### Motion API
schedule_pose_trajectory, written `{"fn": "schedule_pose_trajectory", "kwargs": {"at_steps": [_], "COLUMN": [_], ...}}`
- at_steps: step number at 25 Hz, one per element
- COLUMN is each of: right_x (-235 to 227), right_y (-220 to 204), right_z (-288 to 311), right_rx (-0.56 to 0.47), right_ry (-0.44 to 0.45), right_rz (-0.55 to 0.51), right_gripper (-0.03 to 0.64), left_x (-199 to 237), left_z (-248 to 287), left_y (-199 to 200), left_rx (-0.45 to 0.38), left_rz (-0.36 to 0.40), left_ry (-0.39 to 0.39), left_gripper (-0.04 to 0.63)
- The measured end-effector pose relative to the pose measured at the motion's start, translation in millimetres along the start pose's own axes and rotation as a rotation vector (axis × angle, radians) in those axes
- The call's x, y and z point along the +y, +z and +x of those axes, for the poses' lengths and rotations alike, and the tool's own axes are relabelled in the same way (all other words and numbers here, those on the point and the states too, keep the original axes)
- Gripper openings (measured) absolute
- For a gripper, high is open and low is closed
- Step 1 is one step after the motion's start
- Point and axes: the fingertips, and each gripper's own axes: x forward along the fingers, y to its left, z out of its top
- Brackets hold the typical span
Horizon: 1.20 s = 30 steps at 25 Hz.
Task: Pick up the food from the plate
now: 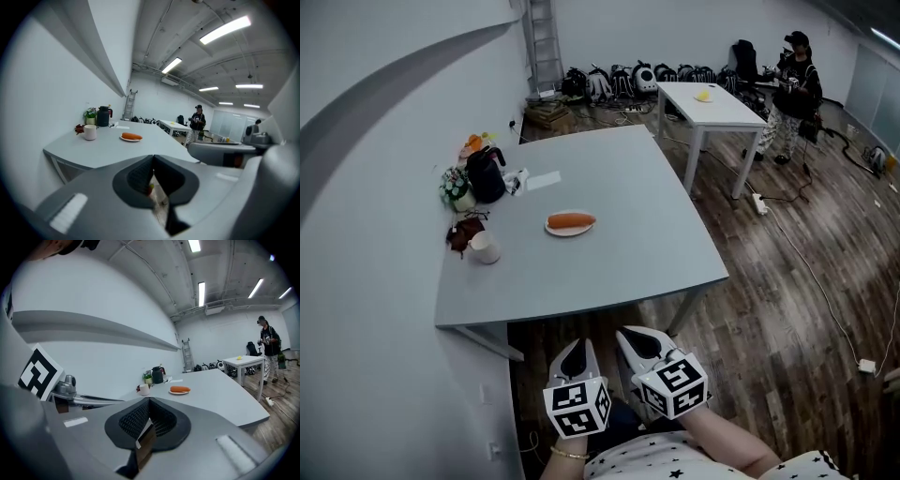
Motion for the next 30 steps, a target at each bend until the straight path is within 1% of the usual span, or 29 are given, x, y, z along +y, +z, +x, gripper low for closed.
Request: {"fn": "schedule_pose_trajectory", "kwargs": {"at_steps": [7, 9, 13, 17, 21, 27, 30], "right_x": [-36.1, -49.5, -67.7, -85.8, -101.6, -137.2, -154.8], "right_y": [2.6, 9.6, 31.3, 49.6, 50.2, 36.0, 20.7], "right_z": [68.1, 95.8, 158.4, 219.7, 277.3, 358.6, 392.2], "right_rx": [0.044, 0.051, 0.106, 0.153, 0.235, 0.362, 0.476], "right_ry": [0.010, 0.018, 0.077, 0.083, 0.118, 0.148, 0.192], "right_rz": [-0.007, -0.014, -0.058, -0.125, -0.203, -0.396, -0.460], "right_gripper": [-0.002, -0.002, -0.002, -0.002, -0.002, 0.000, 0.043], "left_x": [34.2, 45.7, 70.3, 101.1, 124.1, 147.0, 155.3], "left_z": [72.9, 99.8, 149.7, 199.1, 244.3, 296.3, 315.9], "left_y": [20.8, 34.0, 69.6, 96.3, 115.1, 119.5, 115.6], "left_rx": [0.010, -0.003, -0.020, -0.002, 0.013, 0.063, 0.098], "left_rz": [-0.018, -0.005, 0.030, 0.023, 0.023, 0.021, 0.018], "left_ry": [0.017, 0.008, -0.015, -0.014, -0.021, -0.040, -0.042], "left_gripper": [0.008, 0.008, 0.008, 0.008, 0.008, 0.008, 0.008]}}
